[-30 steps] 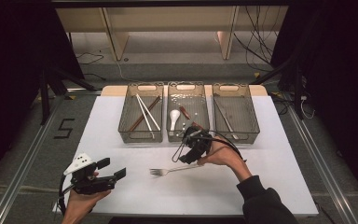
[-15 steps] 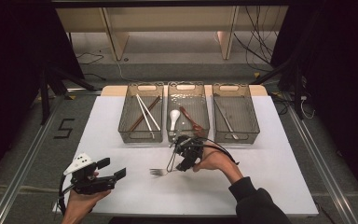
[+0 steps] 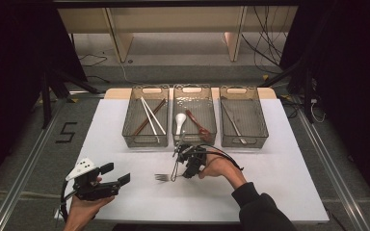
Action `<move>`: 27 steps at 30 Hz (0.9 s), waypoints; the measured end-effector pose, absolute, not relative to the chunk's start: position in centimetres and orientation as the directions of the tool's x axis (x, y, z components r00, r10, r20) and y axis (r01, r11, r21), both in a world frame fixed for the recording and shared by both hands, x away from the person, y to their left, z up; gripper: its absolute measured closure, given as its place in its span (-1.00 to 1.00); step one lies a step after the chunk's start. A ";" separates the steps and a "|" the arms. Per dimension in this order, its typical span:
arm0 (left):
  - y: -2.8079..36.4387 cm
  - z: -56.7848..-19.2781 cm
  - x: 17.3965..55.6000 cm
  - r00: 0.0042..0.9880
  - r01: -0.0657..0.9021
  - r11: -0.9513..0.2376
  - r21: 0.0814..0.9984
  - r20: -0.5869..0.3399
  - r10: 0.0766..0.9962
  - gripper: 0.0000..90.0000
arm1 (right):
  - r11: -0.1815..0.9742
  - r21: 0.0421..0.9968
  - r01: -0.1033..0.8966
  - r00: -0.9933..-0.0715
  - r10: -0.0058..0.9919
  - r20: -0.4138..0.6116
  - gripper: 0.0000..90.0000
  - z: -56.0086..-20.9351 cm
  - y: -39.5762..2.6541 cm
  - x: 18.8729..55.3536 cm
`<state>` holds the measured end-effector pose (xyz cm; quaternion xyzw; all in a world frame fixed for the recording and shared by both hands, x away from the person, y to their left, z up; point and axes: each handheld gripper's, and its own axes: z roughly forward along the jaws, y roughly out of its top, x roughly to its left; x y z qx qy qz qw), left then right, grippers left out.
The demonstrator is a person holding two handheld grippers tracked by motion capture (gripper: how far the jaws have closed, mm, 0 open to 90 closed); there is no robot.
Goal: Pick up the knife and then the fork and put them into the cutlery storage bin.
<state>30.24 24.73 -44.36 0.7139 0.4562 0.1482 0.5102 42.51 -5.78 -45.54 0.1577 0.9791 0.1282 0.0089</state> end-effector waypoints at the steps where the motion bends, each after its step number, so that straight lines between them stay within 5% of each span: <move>1: 24.7 -44.4 30.2 0.540 0.500 -0.063 0.864 -0.254 0.803 -0.64 | 0.918 0.254 0.304 -0.951 0.308 0.026 0.35 -45.6 -5.8 42.5; 27: 24.7 -44.4 30.2 0.541 0.501 -0.068 0.863 -0.251 0.803 -0.64 | 0.957 0.189 0.219 -0.974 0.224 -0.008 0.73 -45.8 -5.1 41.4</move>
